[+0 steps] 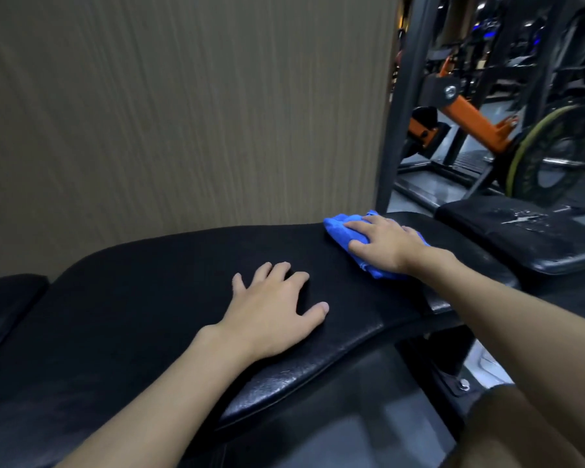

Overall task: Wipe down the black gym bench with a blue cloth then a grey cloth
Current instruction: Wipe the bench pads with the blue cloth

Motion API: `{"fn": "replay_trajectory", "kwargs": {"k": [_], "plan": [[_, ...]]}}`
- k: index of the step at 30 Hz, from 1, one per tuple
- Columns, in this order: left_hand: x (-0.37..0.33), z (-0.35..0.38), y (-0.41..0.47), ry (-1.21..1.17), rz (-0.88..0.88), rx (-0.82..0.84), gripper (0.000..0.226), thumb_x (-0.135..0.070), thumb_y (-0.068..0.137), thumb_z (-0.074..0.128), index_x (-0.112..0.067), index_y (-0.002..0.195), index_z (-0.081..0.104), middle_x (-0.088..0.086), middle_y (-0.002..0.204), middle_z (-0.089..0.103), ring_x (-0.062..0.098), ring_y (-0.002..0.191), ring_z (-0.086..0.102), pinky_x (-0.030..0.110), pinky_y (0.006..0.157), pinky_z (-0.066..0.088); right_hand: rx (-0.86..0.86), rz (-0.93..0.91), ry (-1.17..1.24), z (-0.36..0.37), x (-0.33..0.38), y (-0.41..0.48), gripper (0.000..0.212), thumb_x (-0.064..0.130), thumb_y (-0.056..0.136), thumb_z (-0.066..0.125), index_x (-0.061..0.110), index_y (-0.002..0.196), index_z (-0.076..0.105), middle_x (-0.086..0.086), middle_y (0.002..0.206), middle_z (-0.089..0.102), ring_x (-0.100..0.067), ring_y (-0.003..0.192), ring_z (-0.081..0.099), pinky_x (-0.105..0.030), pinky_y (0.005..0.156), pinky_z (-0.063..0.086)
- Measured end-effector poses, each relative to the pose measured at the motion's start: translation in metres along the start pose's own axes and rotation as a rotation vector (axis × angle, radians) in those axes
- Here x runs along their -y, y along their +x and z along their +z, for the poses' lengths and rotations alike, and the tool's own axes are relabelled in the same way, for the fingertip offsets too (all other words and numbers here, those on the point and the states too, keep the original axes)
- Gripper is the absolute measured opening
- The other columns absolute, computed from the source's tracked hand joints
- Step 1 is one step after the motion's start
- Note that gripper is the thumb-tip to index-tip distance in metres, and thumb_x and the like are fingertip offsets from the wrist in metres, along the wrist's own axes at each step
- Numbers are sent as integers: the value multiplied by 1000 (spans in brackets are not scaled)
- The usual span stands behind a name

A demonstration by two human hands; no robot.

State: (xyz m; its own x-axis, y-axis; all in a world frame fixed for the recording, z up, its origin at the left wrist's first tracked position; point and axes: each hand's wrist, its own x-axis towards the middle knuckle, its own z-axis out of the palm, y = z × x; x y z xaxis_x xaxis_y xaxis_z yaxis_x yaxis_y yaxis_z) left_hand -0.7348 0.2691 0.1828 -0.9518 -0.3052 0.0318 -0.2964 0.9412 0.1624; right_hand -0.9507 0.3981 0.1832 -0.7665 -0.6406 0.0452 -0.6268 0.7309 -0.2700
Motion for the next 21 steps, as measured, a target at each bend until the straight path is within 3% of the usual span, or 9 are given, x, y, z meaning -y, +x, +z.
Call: {"fn": "replay_trajectory", "kwargs": {"k": [4,11,21], "plan": [[1,6,1,-5,-5,-8,67,-72,87,31,-40,145,28,-7,159,18,19,148,6,63,114,7,-21,119,-7,-16,-41,-10,66,58,74,30,48,138,43,2,148,40,-30,137,35,-55,109,28],[7,1,-1,-56,9,3,67,-72,87,34,-41,146,29,-11,160,17,14,149,7,57,117,8,-64,340,4,-28,-82,-37,56,56,88,35,48,143,35,-2,154,31,-37,134,39,-53,104,31],[45,-6,-42,-117,20,-108,56,-62,91,40,-37,140,42,-12,155,30,8,144,21,44,118,17,-88,345,-93,-12,-35,-72,52,56,88,36,44,139,40,-9,149,35,-37,133,36,-54,105,28]]}}
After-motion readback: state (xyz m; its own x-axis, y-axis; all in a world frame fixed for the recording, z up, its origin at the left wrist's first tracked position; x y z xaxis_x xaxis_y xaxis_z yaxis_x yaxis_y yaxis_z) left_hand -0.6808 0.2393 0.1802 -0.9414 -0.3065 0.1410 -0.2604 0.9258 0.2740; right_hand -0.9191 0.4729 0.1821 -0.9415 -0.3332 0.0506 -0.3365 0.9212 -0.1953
